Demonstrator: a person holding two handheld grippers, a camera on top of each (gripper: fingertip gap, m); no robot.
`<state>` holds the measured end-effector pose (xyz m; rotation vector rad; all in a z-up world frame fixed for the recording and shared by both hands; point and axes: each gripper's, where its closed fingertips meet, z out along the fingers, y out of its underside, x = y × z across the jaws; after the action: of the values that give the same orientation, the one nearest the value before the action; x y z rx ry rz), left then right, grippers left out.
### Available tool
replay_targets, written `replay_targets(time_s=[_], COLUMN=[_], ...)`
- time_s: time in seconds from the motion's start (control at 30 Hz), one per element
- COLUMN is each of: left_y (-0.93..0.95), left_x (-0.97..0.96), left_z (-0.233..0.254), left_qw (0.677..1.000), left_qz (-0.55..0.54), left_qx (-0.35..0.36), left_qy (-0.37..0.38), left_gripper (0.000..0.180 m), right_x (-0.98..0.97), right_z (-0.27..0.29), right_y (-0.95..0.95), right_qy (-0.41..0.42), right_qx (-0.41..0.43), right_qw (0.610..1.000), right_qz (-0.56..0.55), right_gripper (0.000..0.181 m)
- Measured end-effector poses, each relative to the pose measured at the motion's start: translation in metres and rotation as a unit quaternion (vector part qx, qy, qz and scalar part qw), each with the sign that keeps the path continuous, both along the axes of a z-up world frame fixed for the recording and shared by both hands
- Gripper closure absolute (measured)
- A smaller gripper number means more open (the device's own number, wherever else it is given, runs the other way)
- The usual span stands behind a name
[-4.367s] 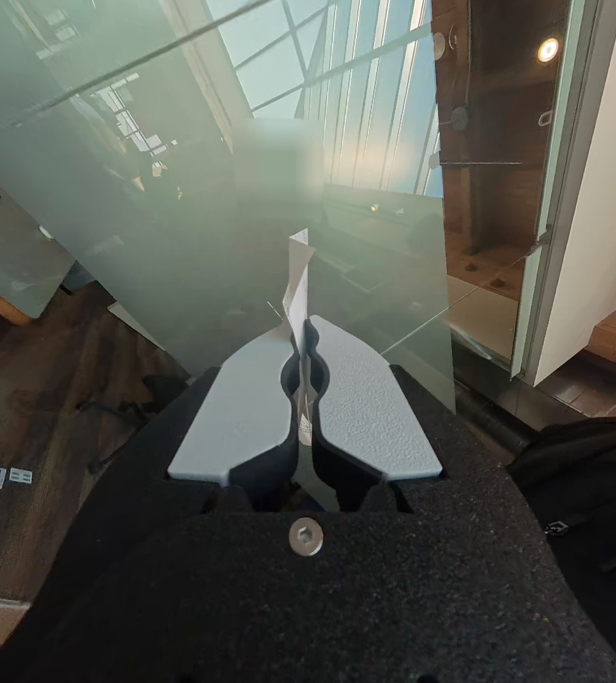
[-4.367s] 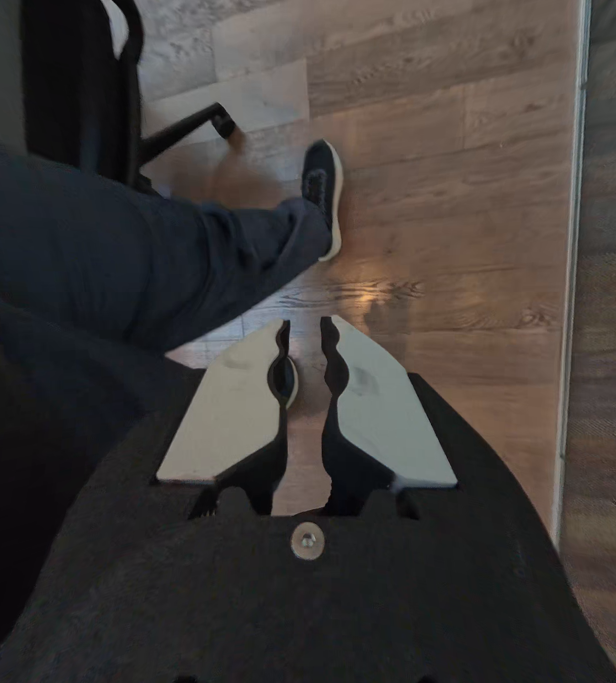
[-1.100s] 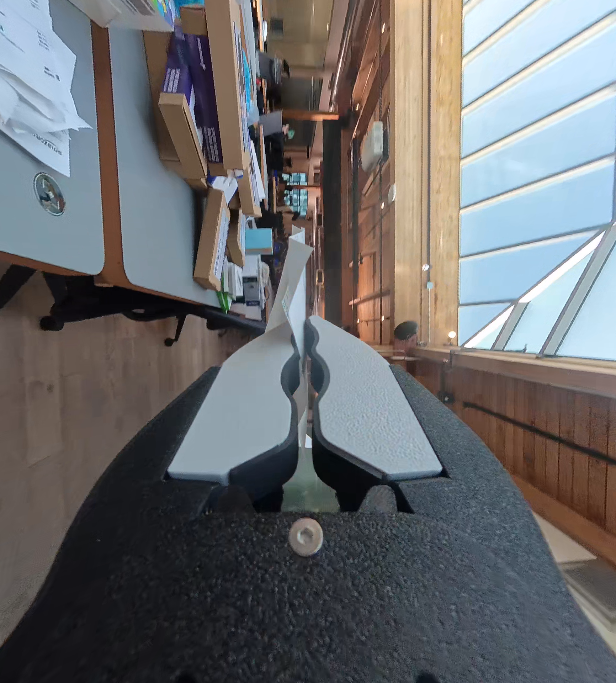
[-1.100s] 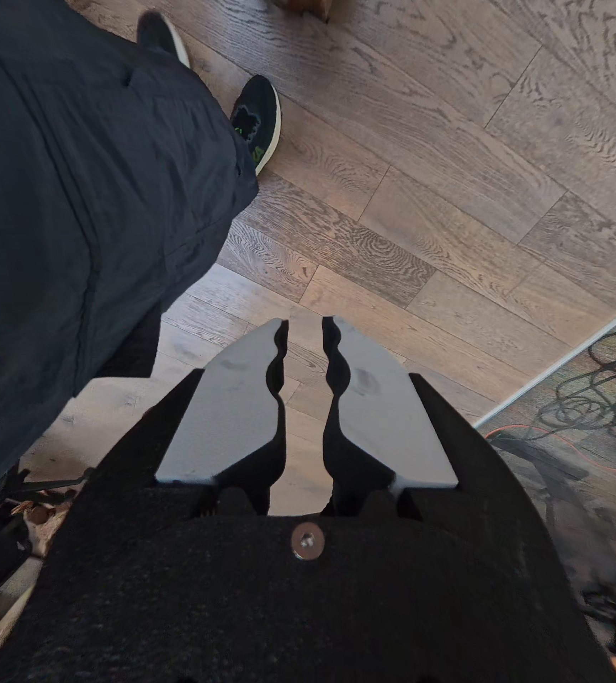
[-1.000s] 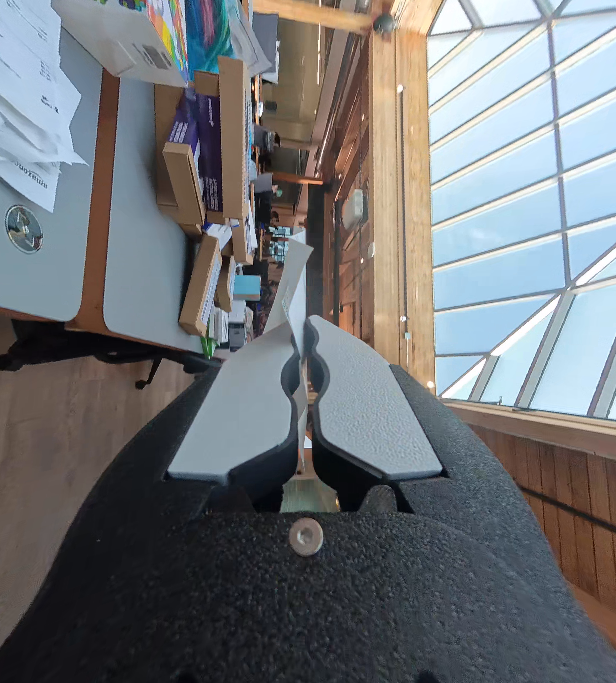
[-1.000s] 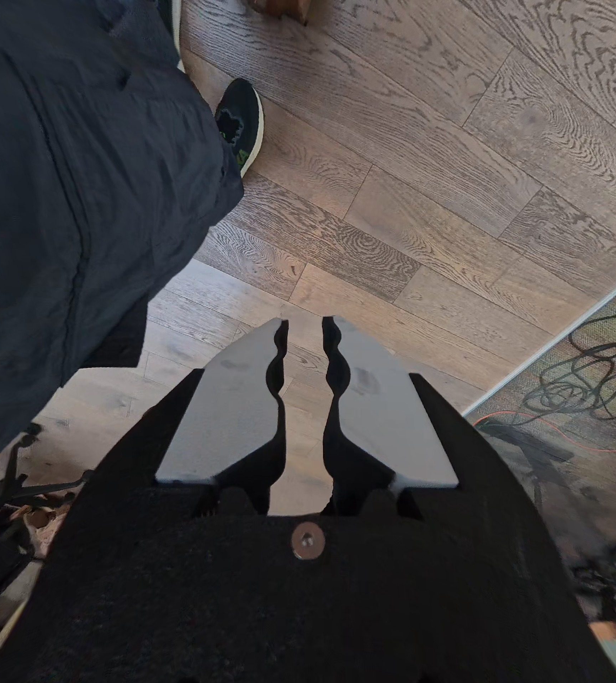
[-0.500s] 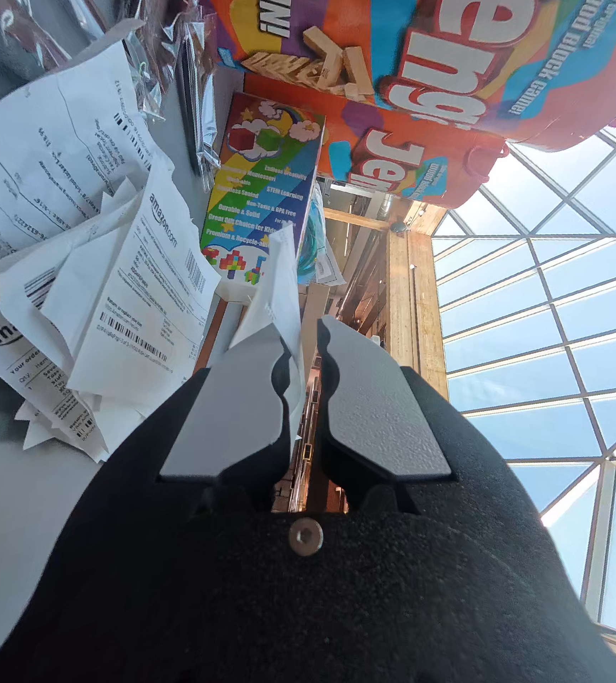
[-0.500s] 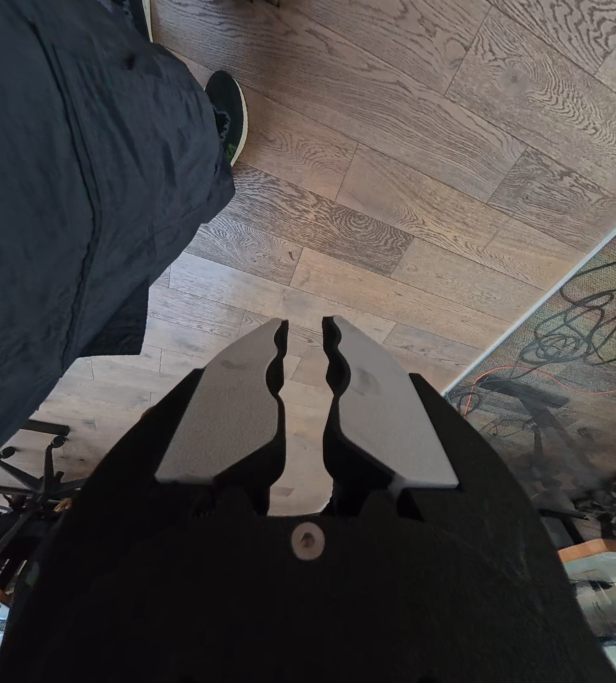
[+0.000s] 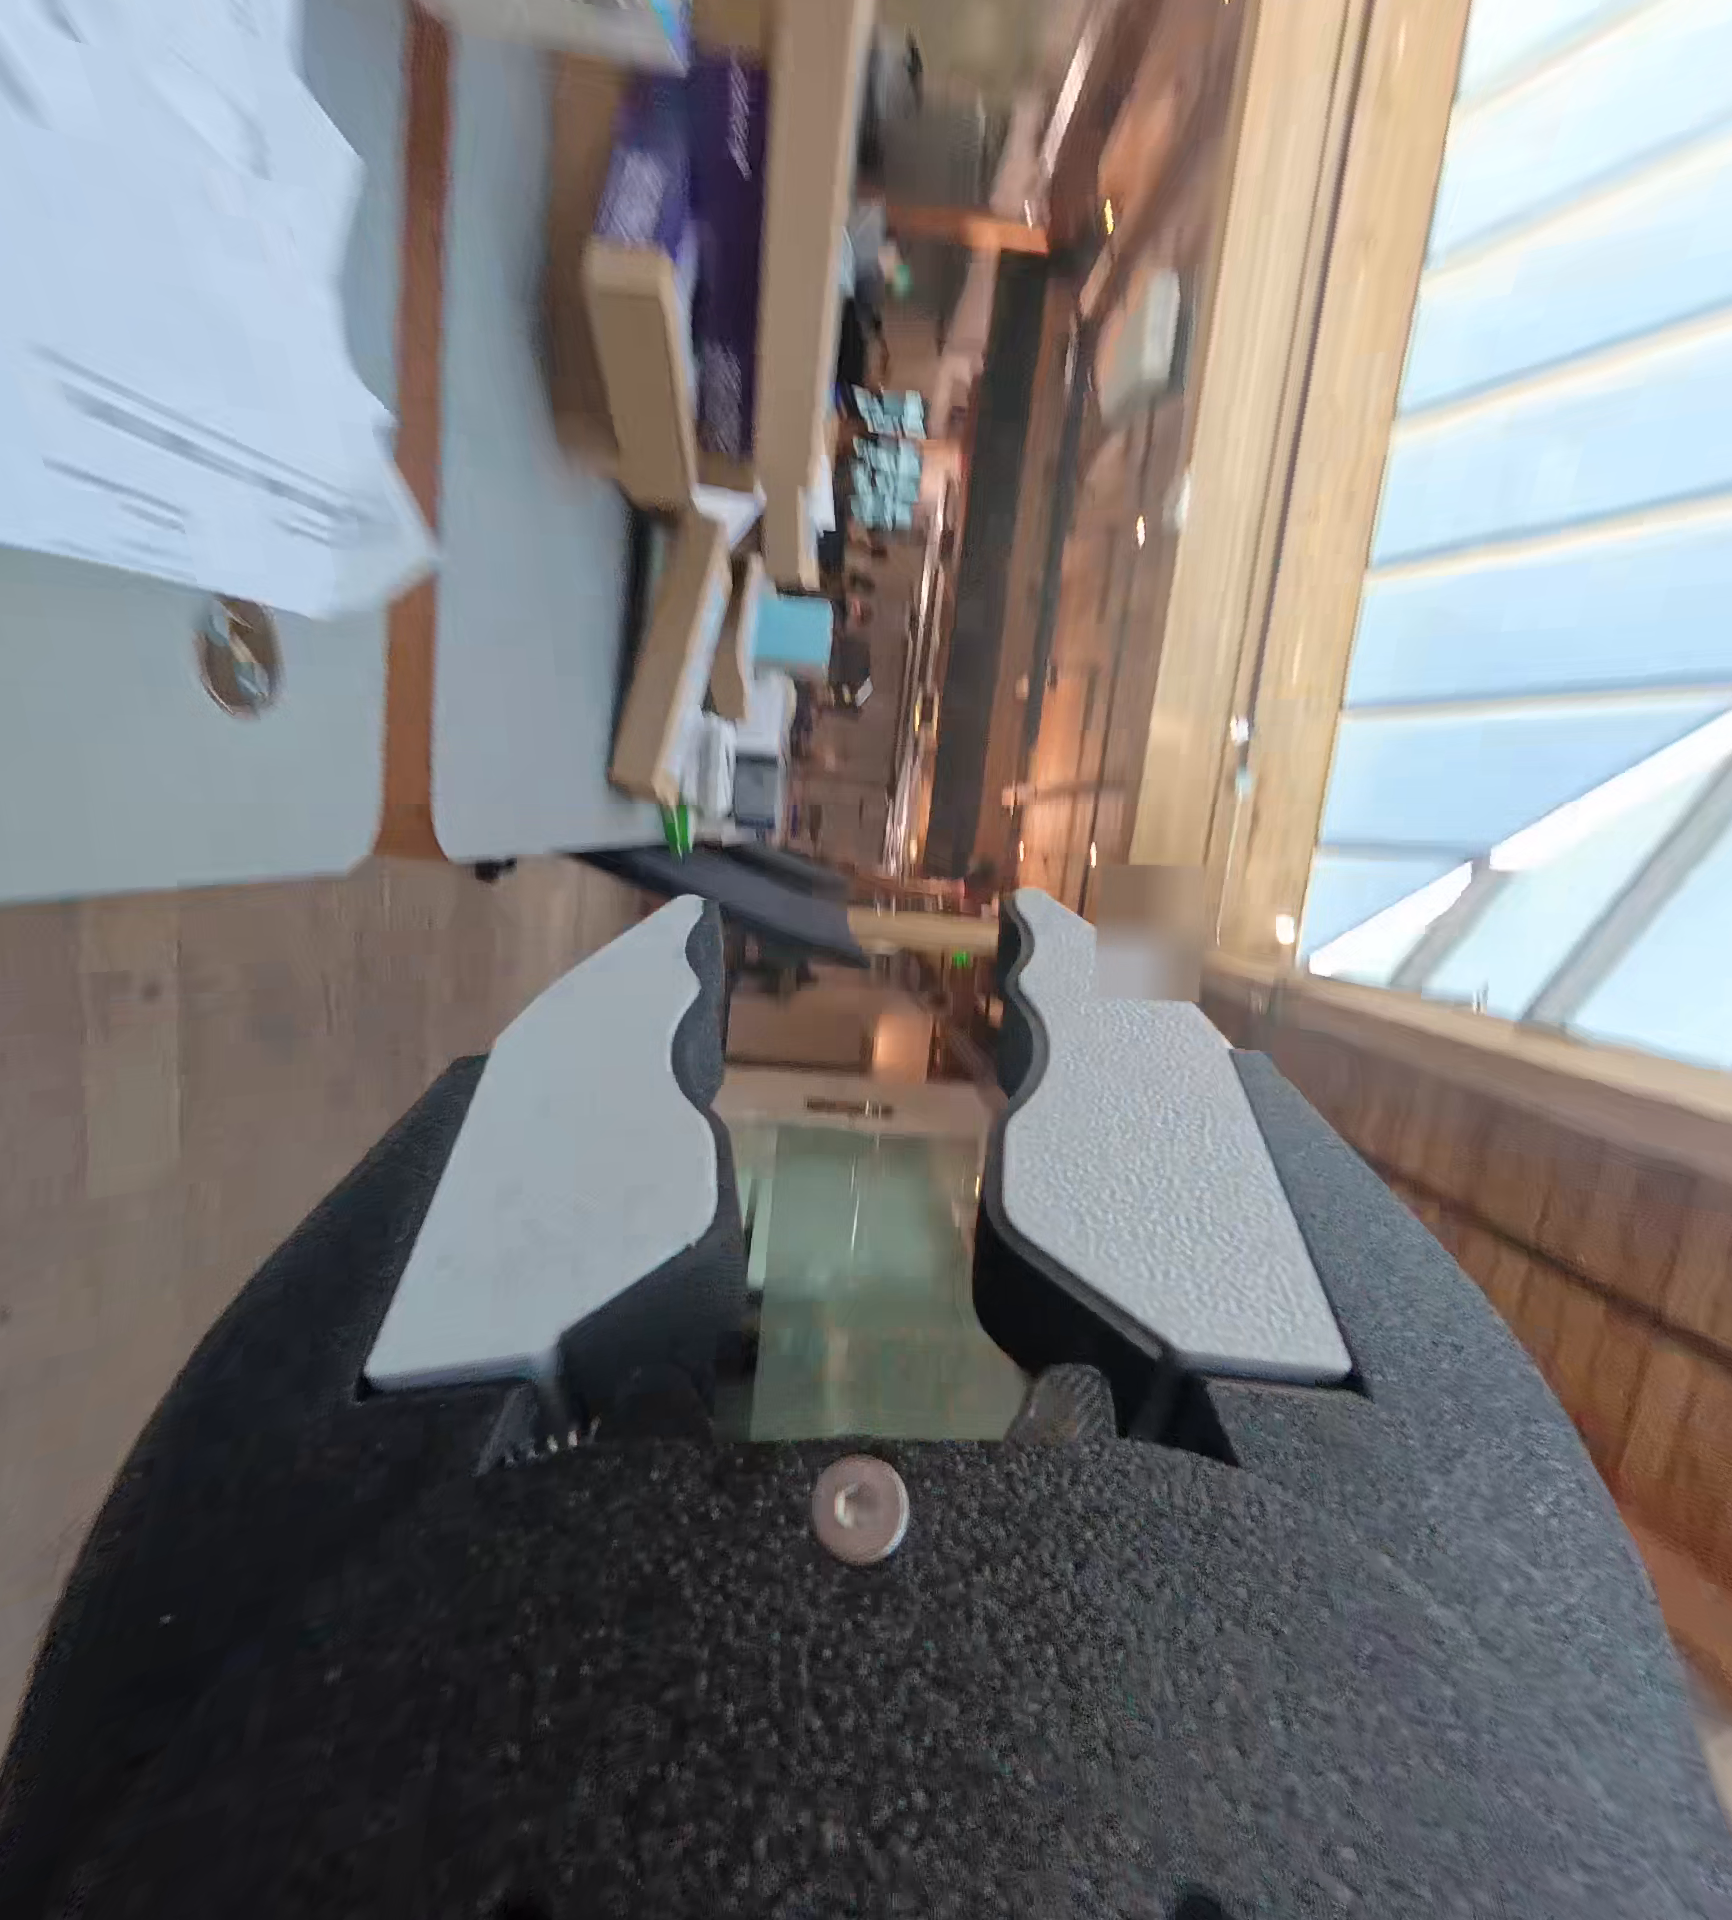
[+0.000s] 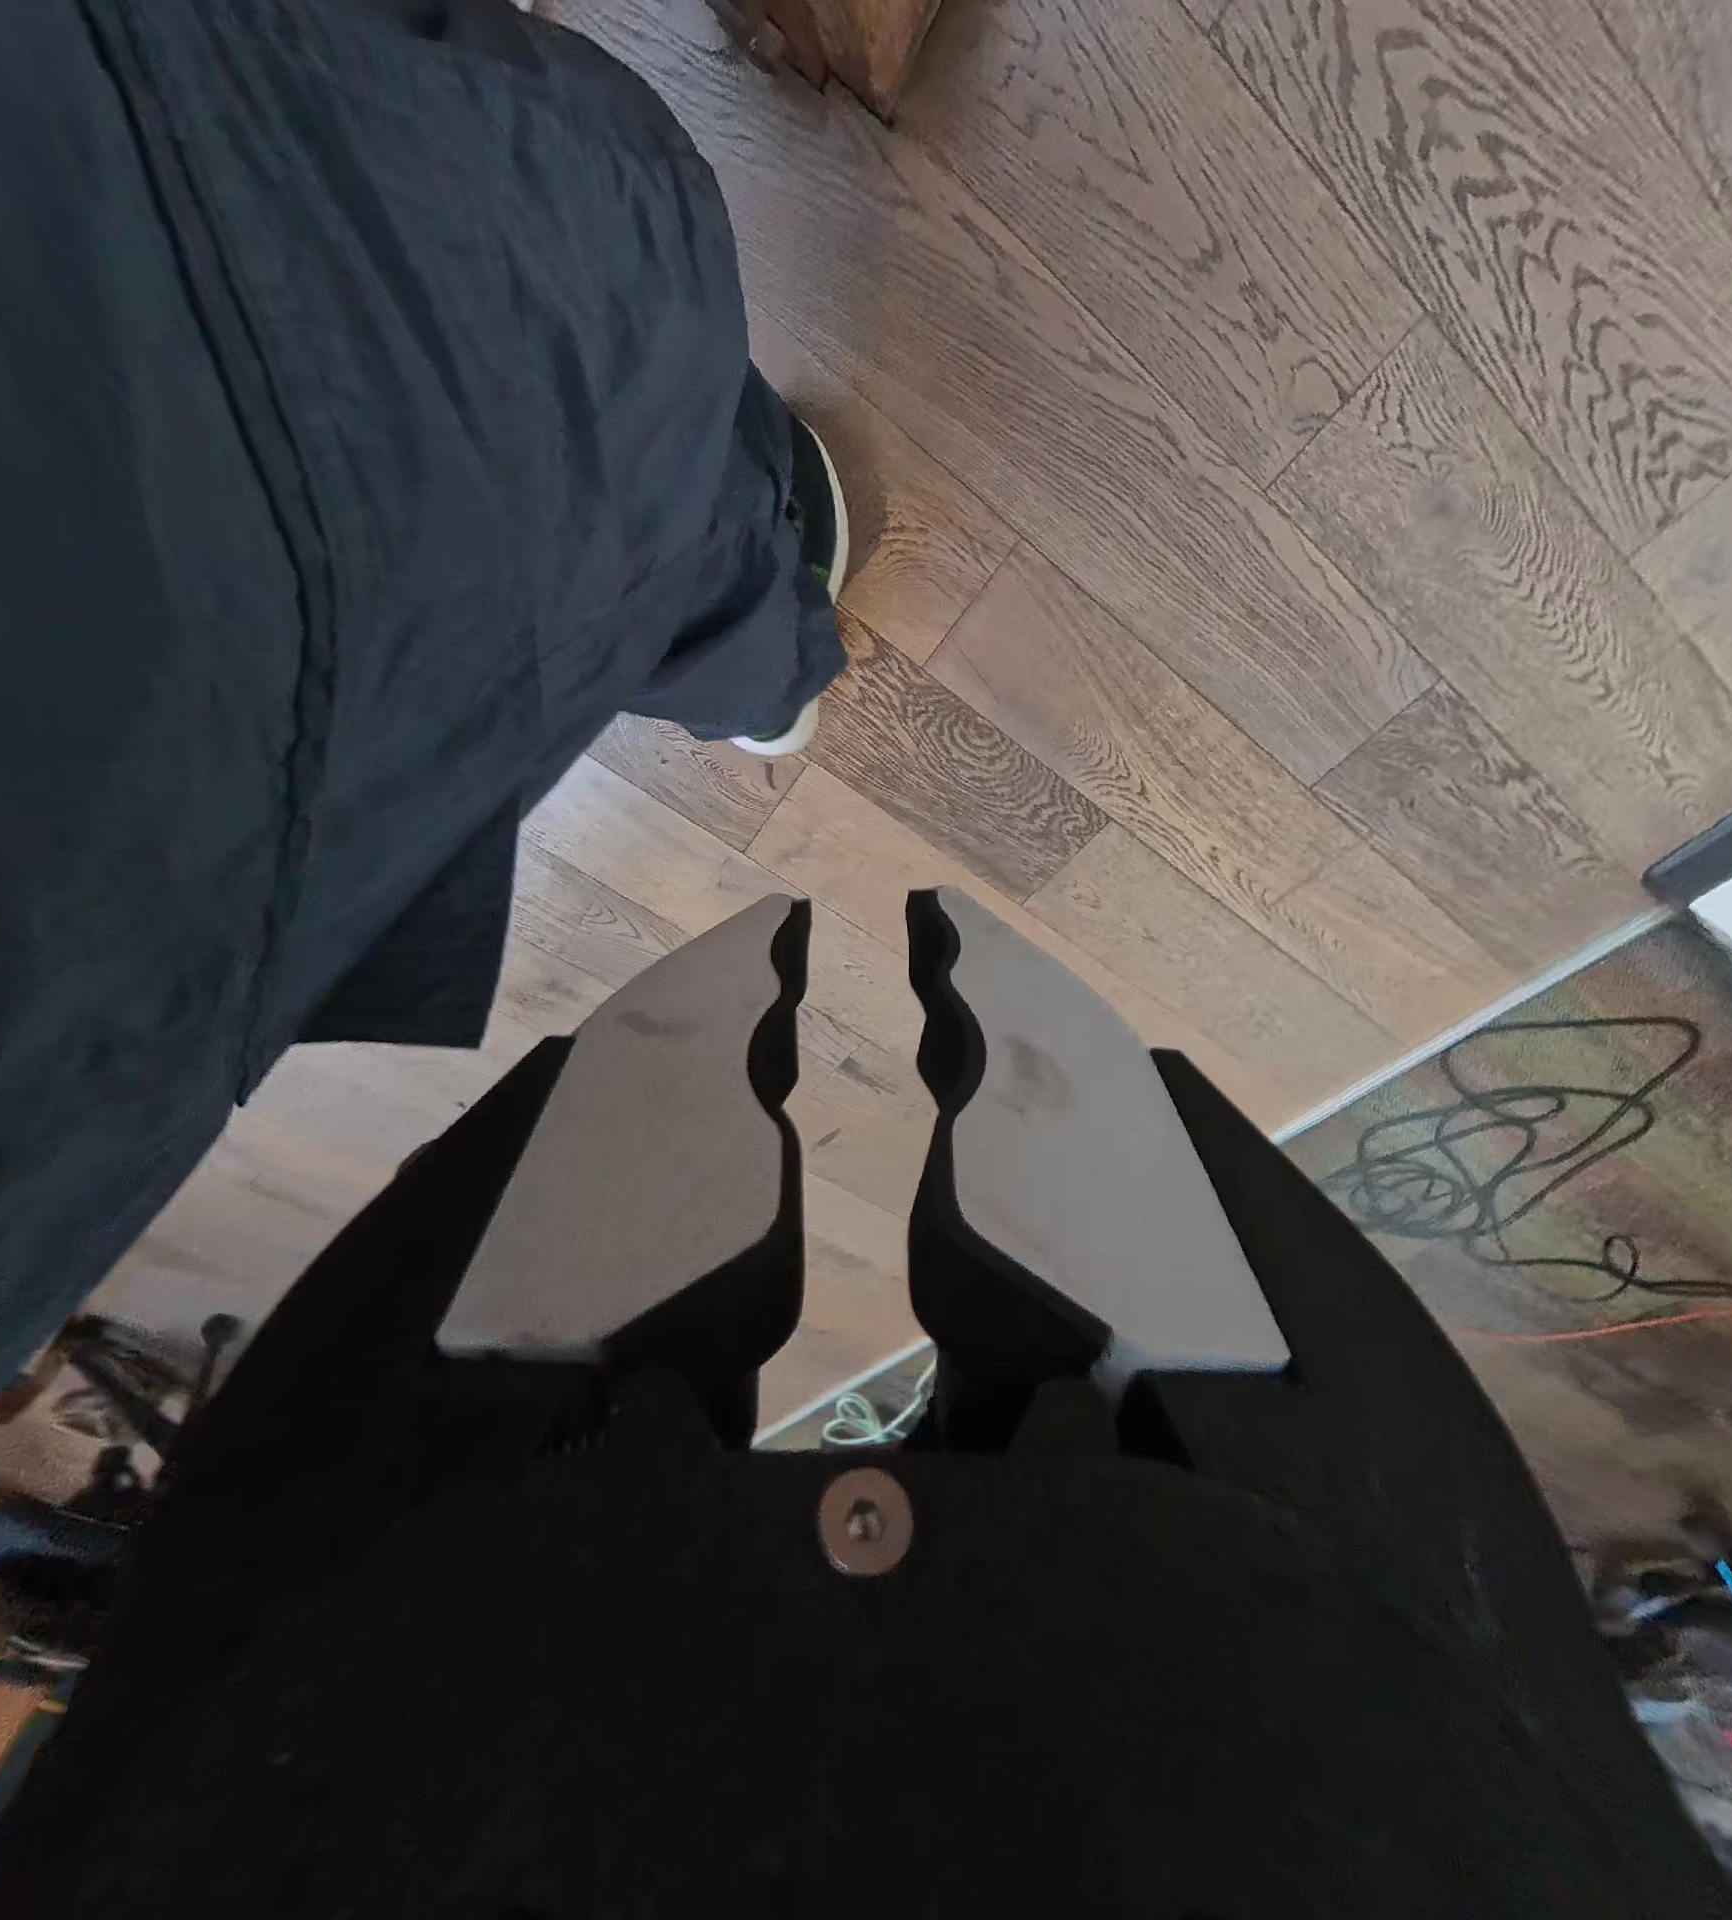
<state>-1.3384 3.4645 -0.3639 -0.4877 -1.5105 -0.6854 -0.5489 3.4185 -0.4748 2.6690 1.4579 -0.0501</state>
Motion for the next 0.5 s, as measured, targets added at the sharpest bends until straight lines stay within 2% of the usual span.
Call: replay_targets(time_s=[0.07,0.13,0.2,0.23,0.33,0.37,0.43,0.5], left_y=[0.009,-0.013,-0.038,-0.042,-0.053,-0.065,-0.094,-0.134], left_x=[0.058,0.098,0.110,0.116,0.174,0.201,0.271,0.355], left_z=[0.036,0.053,0.046,0.044,0.062,0.072,0.093,0.113], left_qw=[0.991,0.986,0.986,0.988,0.982,0.978,0.960,0.924], left_qz=[-0.105,-0.087,-0.030,-0.039,-0.125,-0.133,-0.174,-0.218], left_qx=[0.013,-0.032,-0.083,-0.062,0.069,0.076,0.045,-0.006], left_qy=[0.084,0.142,0.144,0.139,0.124,0.140,0.217,0.315], left_gripper=[0.130,0.134,0.136,0.136,0.143,0.147,0.151,0.155], right_x=[-0.001,-0.004,-0.008,-0.010,-0.006,-0.005,-0.008,-0.009], right_z=[-0.014,-0.026,-0.035,-0.037,-0.031,-0.027,-0.022,-0.027], right_y=[0.014,0.026,0.036,0.041,0.049,0.047,0.035,0.016], right_qy=[0.013,0.026,0.033,0.038,0.035,0.037,0.058,0.069], right_qx=[-0.007,-0.016,-0.025,-0.024,-0.023,-0.022,-0.028,-0.042], right_qw=[0.999,0.995,0.987,0.981,0.965,0.962,0.958,0.950], right_qz=[0.044,0.095,0.157,0.191,0.261,0.271,0.281,0.301], right_gripper=[0.162,0.162,0.162,0.162,0.162,0.162,0.162,0.162])
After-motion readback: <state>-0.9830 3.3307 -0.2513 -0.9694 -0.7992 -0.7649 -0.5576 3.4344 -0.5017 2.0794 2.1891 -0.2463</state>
